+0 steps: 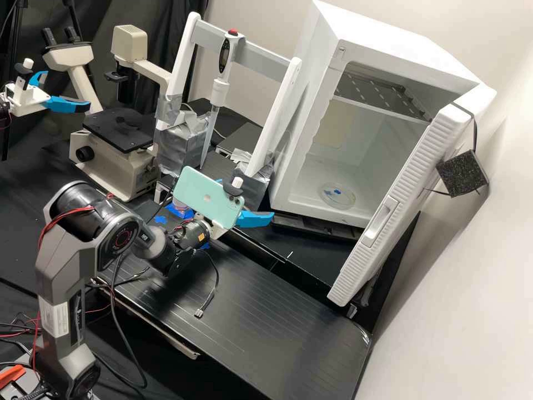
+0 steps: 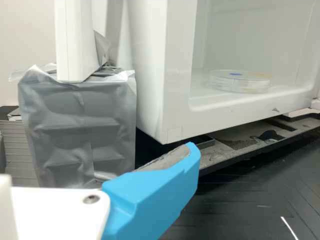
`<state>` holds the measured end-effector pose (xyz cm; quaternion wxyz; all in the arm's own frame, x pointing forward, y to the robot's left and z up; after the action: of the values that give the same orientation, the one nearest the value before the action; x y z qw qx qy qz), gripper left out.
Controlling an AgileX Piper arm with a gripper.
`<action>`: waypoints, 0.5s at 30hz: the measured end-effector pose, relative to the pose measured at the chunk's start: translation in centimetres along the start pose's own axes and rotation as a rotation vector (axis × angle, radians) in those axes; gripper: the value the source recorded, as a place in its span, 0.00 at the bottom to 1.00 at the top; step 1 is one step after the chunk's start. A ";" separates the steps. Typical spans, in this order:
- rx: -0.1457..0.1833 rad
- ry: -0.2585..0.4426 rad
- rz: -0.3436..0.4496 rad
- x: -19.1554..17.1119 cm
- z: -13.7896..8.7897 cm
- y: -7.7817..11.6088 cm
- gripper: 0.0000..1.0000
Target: Close the door
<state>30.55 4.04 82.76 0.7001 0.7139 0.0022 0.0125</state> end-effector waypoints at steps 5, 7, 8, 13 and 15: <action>0.000 0.000 0.000 0.0 0.0 0.0 1.00; 0.000 0.000 0.000 0.0 0.0 0.0 1.00; 0.000 0.002 0.002 -0.1 0.0 0.0 1.00; -0.001 0.004 0.012 -1.7 0.9 1.0 1.00; 0.014 0.018 0.048 -2.8 1.3 2.0 1.00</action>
<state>27.78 2.67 84.70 0.6945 0.7186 -0.0087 0.0354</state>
